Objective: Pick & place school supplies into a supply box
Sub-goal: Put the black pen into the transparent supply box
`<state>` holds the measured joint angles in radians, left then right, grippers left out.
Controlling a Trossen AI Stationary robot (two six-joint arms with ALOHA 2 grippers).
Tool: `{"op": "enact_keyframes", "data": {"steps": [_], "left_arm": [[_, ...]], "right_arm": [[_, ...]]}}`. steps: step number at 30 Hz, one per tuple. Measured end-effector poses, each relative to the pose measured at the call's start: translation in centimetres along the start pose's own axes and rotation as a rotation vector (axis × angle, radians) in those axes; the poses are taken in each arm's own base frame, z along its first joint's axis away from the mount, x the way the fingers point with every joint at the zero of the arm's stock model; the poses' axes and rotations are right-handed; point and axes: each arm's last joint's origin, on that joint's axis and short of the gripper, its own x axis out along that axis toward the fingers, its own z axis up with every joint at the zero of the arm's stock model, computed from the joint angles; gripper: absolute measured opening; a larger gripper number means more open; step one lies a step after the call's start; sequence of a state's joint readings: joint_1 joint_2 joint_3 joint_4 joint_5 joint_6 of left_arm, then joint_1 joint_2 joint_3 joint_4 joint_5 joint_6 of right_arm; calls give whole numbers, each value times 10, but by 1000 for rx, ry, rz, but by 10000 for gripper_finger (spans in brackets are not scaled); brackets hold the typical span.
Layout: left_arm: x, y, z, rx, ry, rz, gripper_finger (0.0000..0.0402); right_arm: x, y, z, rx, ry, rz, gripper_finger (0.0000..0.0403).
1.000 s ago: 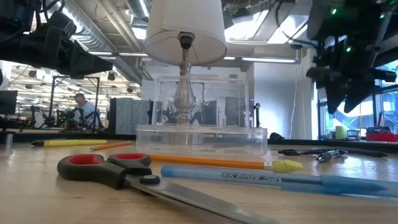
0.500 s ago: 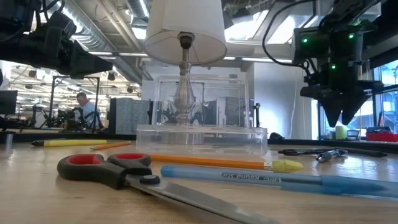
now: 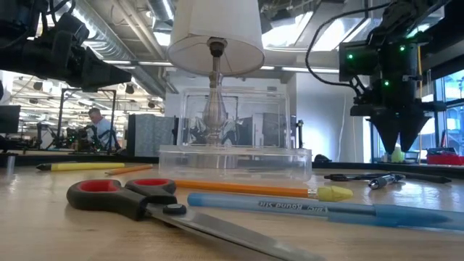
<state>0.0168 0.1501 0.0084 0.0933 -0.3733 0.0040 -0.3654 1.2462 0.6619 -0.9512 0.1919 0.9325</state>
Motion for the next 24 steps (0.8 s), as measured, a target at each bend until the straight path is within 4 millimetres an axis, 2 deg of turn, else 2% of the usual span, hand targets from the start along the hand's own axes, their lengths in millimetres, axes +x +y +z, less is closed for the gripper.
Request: {"op": "enact_keyframes", "data": {"steps": [11, 19, 24], "left_arm": [[0, 0, 0, 0, 0, 0, 59], [0, 0, 0, 1, 0, 0, 59], [0, 0, 0, 0, 0, 0, 59]], "right_arm": [[39, -3, -12, 2, -33, 102, 178], [45, -7, -17, 0, -31, 94, 178], [45, -7, -17, -62, -31, 90, 156]]}}
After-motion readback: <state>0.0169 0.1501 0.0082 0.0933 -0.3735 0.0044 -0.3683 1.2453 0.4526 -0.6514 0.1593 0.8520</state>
